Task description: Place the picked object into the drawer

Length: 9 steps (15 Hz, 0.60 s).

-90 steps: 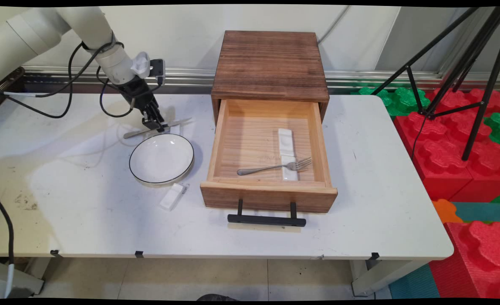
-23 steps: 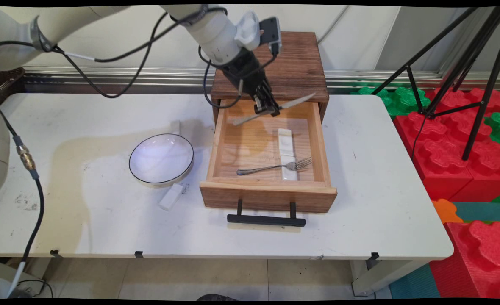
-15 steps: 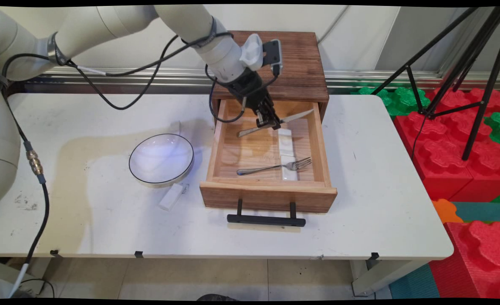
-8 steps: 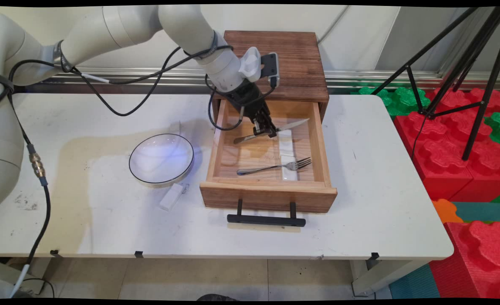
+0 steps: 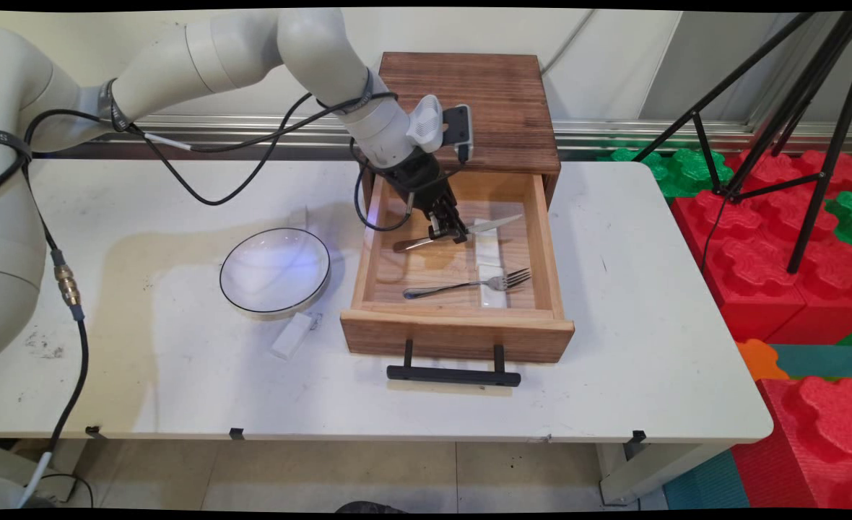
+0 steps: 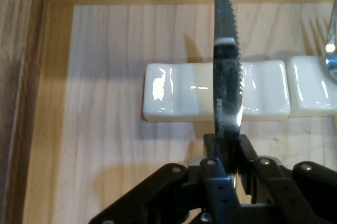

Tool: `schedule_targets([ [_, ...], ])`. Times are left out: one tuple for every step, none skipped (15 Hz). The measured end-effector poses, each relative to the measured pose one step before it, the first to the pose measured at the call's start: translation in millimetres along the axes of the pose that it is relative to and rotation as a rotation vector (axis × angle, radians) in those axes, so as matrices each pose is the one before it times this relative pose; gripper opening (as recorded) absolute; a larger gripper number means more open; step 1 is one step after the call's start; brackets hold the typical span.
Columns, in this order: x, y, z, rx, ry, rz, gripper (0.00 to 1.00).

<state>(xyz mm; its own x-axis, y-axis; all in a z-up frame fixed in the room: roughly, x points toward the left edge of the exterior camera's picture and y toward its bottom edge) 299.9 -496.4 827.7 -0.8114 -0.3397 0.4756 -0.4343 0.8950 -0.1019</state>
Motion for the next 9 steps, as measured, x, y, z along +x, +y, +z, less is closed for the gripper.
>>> schedule_targets([
  [-0.98, -0.30, 1.60, -0.00139, -0.00179, -0.00022, 0.00],
  [-1.09, -0.51, 1.98, -0.00104, -0.00164, -0.00017, 0.00],
  [-0.58, -0.51, 1.31, 0.00005, 0.00007, 0.00010, 0.00],
  [-0.56, -0.52, 1.20, -0.00032, 0.00069, -0.00060, 0.00],
  [-0.09, -0.25, 0.75, -0.00017, 0.00087, 0.00003, 1.00],
  [0.05, -0.44, 1.12, 0.00046, 0.00183, -0.00012, 1.00],
  [0.04, -0.70, 1.21, 0.00164, 0.00288, -0.00070, 1.00],
  [0.07, -0.53, 0.65, 0.00186, 0.00231, -0.00124, 1.00],
  [0.23, -0.49, 0.53, 0.00242, 0.00264, -0.00127, 1.00],
])
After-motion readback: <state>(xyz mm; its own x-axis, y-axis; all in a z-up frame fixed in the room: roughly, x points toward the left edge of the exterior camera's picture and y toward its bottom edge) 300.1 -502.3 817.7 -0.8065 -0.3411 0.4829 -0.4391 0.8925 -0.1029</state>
